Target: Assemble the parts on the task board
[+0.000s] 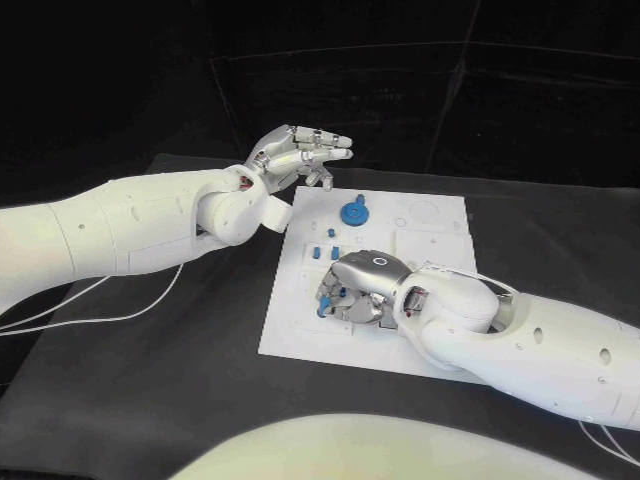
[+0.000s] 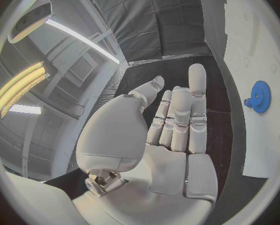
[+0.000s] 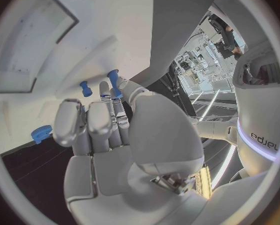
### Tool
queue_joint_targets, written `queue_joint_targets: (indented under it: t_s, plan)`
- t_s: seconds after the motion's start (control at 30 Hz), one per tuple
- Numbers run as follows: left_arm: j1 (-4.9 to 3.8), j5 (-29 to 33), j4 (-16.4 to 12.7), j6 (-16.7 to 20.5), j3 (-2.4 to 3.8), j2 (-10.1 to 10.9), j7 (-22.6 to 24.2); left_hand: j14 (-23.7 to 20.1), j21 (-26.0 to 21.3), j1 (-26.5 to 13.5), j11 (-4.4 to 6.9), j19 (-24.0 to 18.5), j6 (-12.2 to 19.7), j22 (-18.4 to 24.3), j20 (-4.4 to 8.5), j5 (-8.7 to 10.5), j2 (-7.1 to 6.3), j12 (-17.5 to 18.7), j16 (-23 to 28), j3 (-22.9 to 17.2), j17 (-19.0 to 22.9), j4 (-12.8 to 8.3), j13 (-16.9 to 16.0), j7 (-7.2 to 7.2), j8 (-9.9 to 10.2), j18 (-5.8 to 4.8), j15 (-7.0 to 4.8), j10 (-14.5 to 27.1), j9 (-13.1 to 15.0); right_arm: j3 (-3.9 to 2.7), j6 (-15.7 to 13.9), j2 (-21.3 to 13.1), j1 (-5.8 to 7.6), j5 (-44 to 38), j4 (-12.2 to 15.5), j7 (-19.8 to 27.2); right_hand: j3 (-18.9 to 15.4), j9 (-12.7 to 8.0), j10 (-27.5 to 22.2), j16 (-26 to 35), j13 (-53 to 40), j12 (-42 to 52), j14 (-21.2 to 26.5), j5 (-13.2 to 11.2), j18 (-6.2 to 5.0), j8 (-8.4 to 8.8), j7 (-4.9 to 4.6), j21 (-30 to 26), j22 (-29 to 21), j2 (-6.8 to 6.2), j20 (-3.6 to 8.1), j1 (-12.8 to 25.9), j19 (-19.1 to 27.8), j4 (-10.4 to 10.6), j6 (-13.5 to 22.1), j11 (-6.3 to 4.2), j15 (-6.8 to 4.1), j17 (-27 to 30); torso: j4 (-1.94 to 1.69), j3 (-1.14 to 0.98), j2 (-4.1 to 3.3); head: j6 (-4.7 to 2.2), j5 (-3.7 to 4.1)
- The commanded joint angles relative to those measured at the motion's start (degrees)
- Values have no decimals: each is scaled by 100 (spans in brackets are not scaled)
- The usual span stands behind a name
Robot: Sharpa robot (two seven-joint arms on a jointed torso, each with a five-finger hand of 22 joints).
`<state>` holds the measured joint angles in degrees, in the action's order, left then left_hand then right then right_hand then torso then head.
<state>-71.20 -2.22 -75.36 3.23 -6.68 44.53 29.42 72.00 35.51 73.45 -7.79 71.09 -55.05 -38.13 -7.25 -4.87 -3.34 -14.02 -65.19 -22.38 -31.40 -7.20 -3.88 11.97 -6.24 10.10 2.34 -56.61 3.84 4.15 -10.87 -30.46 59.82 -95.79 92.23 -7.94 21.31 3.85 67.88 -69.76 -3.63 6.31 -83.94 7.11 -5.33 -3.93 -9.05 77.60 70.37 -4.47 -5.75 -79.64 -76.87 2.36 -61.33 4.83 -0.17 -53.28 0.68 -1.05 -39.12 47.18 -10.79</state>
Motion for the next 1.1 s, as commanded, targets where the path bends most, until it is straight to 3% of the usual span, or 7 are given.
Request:
queue_joint_targets:
  t_s: [0.03, 0.2, 0.47, 0.73, 0.9, 1.0, 1.1]
  plan:
    - [-10, 25, -2, -66, 5, -2, 13, -40, -31, 25, 6, -5, 25, 9, -27, -14, 26, -19, -7, 21, 5, -3, -2, 1, -27, 30, -16, 31, 6, 14, 107, 9, -1, -126, 4, -75, -121, -31, -173, -41, -1, -86, -46, -7, 58, 54, 1, -16, -33, -237, -58, 164, 24, 51, 314, 37, 53, 10, -1, 1, 0, 2, 2]
    - [-10, 25, 0, -69, 4, -2, 7, -40, -31, 25, 6, -5, 25, 9, -27, -14, 26, -19, -7, 21, 5, -3, -2, 1, -27, 30, -16, 31, 6, 28, 34, 0, -1, -130, 33, -61, -237, -22, -345, -58, -10, -114, -35, -12, 49, 48, -2, -31, -53, -306, -85, 188, 47, 49, 587, 58, 70, 12, 1, 1, 2, 1, 7]
    - [-10, 25, 5, -74, 4, 2, -1, -43, -33, 26, 5, -5, 29, 10, -28, -14, 27, -22, -7, 24, 10, -5, -2, 2, -29, 30, -15, 36, 6, 37, -306, -82, -4, -131, 144, 12, -278, -19, -370, -75, -15, -102, -36, -13, 50, 44, -4, -25, -44, -316, -88, 200, 42, 52, 629, 60, 69, -8, 2, -3, 2, -8, 21]
    - [-9, 25, 17, -81, 3, 13, -12, -44, -35, 27, 4, -6, 38, 12, -29, -13, 27, -25, -9, 28, 10, -8, -1, 4, -31, 30, -13, 45, 6, 36, -1197, -402, -6, 29, 469, 272, -476, -14, -597, 106, -12, -90, 56, 5, -13, 41, -38, -207, -315, -364, -109, 180, 234, 19, 783, 93, 96, 312, 10, -1, 10, -55, 69]
    - [-9, 25, 19, -83, 1, 21, -14, -46, -36, 28, 1, -6, 46, 13, -30, -13, 26, -29, -9, 32, 13, -10, -1, 6, -32, 30, -12, 54, 6, 21, -1594, -894, 51, 584, 849, 493, -608, -3, -595, 224, -30, 17, 104, 25, -47, 24, -59, -322, -469, -349, -123, 170, 340, 15, 809, 107, 107, 493, 6, 6, 21, -135, 214]
    - [-9, 25, 13, -80, -3, 34, -14, -46, -36, 28, 1, -6, 46, 13, -30, -13, 26, -29, -9, 32, 13, -10, -1, 6, -32, 30, -12, 54, 6, -2, -1545, -1337, 232, 1326, 1062, 425, -700, 43, -213, 135, -98, 271, 53, 72, -27, -84, -96, -264, -379, -294, -122, 234, 268, 83, 566, 88, 96, 357, 11, 12, 30, -185, 320]
    - [-9, 25, 6, -71, -11, 50, -15, -48, -38, 28, 0, -6, 52, 15, -31, -12, 24, -32, -10, 37, 17, -12, -1, 8, -35, 30, -10, 61, 6, -12, -1419, -1726, 389, 1917, 1174, 242, -814, 65, 401, -145, -263, 639, -70, 175, 38, -163, -7, -53, -74, -295, -69, 321, 44, 164, 409, -55, 5, -76, 31, 15, 33, -233, 397]
